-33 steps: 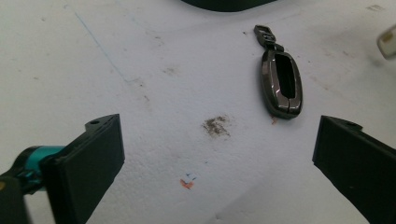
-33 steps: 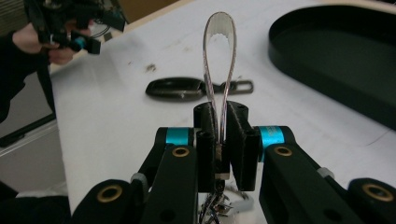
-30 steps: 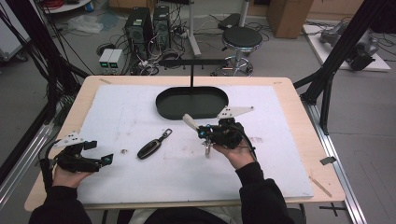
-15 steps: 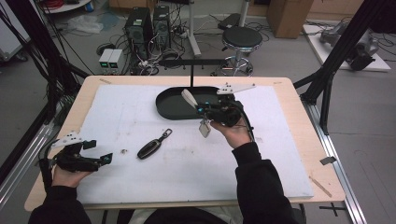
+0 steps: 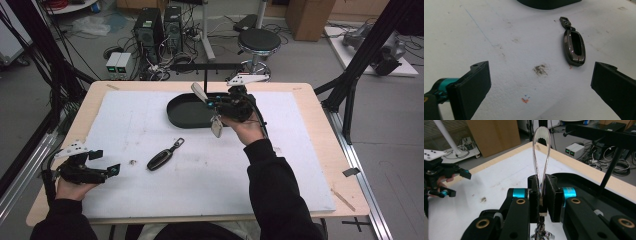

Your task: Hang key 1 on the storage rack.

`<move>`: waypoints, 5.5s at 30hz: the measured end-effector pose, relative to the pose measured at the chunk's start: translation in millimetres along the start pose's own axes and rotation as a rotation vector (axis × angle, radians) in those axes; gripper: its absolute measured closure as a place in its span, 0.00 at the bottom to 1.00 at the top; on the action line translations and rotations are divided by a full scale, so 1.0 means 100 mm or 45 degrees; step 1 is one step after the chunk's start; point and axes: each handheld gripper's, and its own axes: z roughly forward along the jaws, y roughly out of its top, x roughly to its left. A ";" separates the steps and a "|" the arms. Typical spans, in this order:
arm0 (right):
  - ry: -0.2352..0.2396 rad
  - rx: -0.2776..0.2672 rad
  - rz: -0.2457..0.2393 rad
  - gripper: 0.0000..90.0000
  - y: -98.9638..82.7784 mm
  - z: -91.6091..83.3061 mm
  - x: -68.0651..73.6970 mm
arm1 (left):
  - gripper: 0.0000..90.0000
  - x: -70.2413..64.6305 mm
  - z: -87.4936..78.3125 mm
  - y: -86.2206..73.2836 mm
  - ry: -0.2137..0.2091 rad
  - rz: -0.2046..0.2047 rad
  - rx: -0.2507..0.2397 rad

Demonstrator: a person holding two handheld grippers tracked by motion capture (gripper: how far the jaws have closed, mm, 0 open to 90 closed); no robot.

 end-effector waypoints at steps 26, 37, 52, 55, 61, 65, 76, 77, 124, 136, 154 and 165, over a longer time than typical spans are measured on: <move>-0.058 -0.009 0.048 0.92 0.47 0.51 -0.43 | 0.04 0.00 0.05 0.01 -0.020 0.005 0.001; -0.108 -0.015 0.090 0.92 0.62 0.59 -0.70 | 0.04 0.01 0.06 0.01 -0.012 0.006 0.016; -0.204 0.006 0.091 0.92 0.85 0.61 -0.94 | 0.04 0.02 0.08 0.01 -0.009 0.005 0.024; -0.216 0.019 0.115 0.92 0.87 0.61 -0.99 | 0.04 0.02 0.09 0.01 -0.008 0.005 0.027; -0.236 0.034 0.133 0.92 0.85 0.60 -1.04 | 0.04 0.03 0.10 0.01 -0.009 0.011 0.034; -0.268 0.021 0.160 0.92 0.83 0.62 -1.12 | 0.04 0.03 0.10 0.01 -0.008 0.007 0.035; -0.314 -0.003 0.181 0.92 0.82 0.73 -1.21 | 0.04 0.05 0.11 0.00 -0.004 -0.001 0.033; -0.312 -0.005 0.184 0.92 0.83 0.74 -1.22 | 0.04 0.06 0.11 0.00 -0.004 -0.001 0.033; -0.220 0.138 -0.028 0.01 0.45 0.22 -1.02 | 0.04 0.04 0.17 0.00 0.003 0.028 0.102; -0.205 0.144 -0.059 0.01 0.32 0.10 -0.92 | 0.04 0.04 0.17 0.00 0.002 0.026 0.101; -0.236 0.107 -0.024 0.01 -0.20 -0.28 -0.85 | 0.04 0.04 0.15 0.00 0.008 0.026 0.092; -0.276 0.060 -0.036 0.01 -0.39 -0.66 -0.79 | 0.04 0.04 0.15 0.00 0.008 0.026 0.092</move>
